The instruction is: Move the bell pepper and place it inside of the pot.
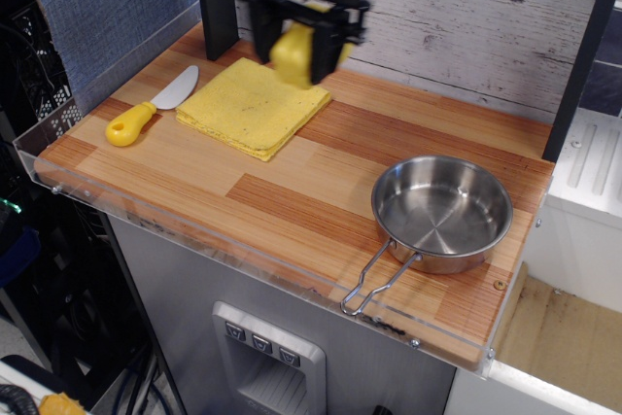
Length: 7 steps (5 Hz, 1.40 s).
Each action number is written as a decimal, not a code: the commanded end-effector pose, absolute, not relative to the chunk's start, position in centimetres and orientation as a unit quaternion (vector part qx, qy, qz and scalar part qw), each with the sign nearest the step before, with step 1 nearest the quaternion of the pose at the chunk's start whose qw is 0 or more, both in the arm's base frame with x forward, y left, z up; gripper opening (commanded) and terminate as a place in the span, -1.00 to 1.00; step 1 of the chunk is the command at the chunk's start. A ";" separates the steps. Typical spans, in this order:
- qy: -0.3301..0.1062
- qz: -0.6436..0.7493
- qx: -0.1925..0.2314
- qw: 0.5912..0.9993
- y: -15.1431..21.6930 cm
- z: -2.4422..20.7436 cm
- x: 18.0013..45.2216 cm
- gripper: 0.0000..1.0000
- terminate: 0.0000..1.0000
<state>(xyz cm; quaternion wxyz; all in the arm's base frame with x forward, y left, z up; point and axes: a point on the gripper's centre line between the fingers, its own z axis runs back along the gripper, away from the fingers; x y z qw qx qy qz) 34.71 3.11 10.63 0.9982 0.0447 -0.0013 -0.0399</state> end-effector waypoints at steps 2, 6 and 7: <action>-0.015 -0.165 0.014 0.986 -8.7 10.7 33.3 -1.00 -1.00; 0.057 -0.173 0.024 0.983 -8.1 7.0 31.5 -1.00 -1.00; 0.073 -0.179 0.034 0.981 -8.4 6.7 31.3 -1.00 -1.00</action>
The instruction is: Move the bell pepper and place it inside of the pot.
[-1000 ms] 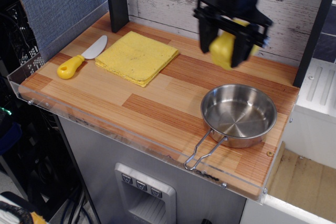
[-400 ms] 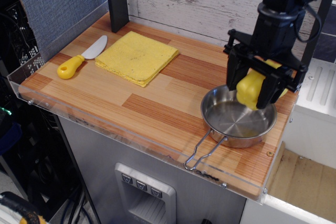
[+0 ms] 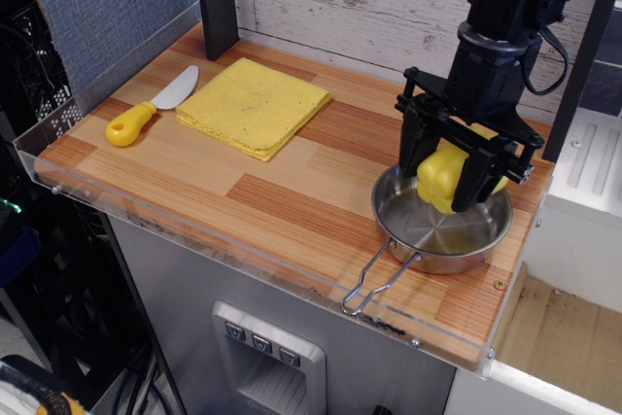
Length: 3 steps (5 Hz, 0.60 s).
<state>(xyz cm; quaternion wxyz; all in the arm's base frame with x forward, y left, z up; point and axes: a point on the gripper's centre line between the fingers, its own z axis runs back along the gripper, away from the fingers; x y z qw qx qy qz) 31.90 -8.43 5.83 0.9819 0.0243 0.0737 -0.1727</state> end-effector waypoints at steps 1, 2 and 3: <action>0.085 -0.190 0.036 0.978 -8.9 6.1 31.5 -1.00 -1.00; 0.089 -0.203 0.036 0.974 -9.2 5.8 31.5 1.00 -1.00; 0.074 -0.213 0.044 0.973 -9.5 6.3 31.5 1.00 -1.00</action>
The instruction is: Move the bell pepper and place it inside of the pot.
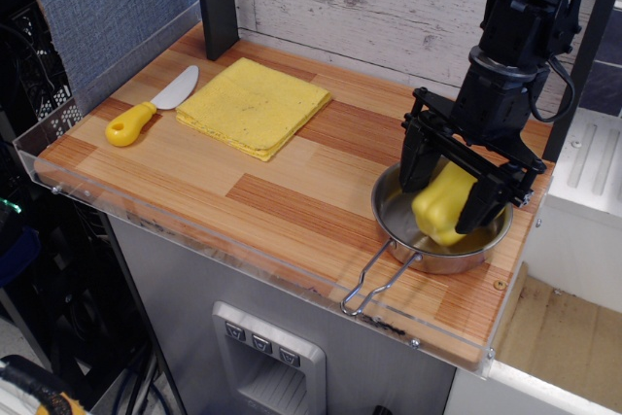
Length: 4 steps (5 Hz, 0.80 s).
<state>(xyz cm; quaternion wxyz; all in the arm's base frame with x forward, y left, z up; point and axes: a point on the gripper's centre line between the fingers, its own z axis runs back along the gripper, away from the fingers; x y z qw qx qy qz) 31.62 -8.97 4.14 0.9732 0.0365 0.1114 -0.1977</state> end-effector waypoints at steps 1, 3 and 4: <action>0.015 -0.212 0.078 0.974 -9.3 9.3 31.4 1.00 -1.00; -0.027 -0.110 0.066 0.991 -5.2 12.7 30.6 1.00 -1.00; -0.007 -0.064 0.038 0.997 -3.0 11.9 30.7 1.00 -1.00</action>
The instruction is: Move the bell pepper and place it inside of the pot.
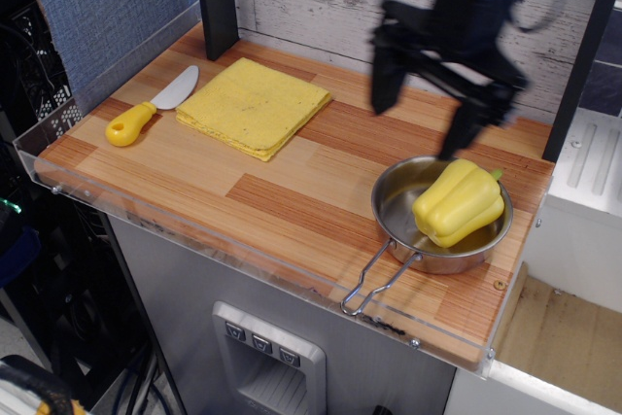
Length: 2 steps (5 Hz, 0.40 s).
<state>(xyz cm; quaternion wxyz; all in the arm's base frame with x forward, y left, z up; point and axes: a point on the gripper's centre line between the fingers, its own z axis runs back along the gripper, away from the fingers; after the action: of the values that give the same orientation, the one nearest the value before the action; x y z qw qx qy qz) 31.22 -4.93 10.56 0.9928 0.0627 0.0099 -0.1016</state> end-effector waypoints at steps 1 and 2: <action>-0.002 -0.052 0.024 0.998 -1.7 11.5 31.0 1.00 -1.00; -0.016 -0.050 0.019 0.998 -0.9 11.8 31.2 1.00 -1.00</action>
<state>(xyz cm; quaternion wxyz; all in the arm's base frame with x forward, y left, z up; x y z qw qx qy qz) 31.85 -1.26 10.35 0.9984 0.0174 0.0083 -0.0539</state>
